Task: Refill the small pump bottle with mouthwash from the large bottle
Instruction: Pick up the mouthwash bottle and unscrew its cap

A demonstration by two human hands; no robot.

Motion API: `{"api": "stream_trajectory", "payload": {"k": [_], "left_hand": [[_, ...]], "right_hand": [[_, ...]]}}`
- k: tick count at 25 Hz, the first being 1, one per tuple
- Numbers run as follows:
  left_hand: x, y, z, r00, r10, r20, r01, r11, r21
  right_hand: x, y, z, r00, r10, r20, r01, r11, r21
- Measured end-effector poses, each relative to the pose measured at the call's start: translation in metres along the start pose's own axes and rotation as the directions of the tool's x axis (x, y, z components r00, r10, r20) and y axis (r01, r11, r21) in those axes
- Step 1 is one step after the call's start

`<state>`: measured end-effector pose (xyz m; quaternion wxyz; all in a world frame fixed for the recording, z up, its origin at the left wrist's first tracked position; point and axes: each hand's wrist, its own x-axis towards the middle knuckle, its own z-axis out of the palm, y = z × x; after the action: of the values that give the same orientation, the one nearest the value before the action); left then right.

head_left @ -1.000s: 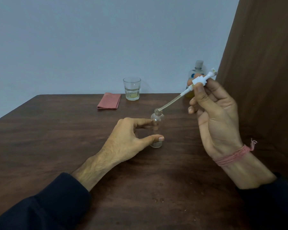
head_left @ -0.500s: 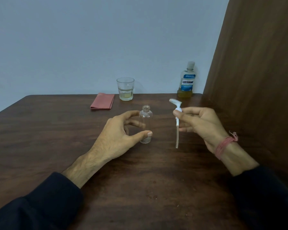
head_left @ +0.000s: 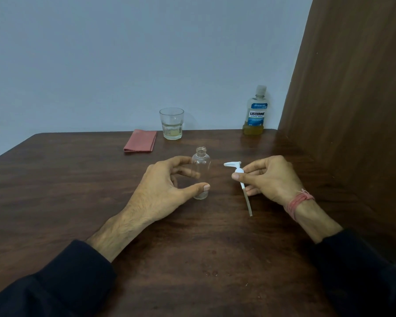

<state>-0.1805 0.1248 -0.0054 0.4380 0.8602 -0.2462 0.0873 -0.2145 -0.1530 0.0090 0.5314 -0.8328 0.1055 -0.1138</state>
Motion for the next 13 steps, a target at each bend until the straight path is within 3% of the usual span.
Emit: {"api": "stream_trajectory", "payload": {"k": [13], "left_hand": [[0.0011,-0.0015,0.0027,1.000,-0.009,-0.008,0.009,1.000,0.000]], "right_hand": [[0.0014,0.0068,0.0054,0.998,-0.055,-0.031,0.053,0.997,-0.053]]}}
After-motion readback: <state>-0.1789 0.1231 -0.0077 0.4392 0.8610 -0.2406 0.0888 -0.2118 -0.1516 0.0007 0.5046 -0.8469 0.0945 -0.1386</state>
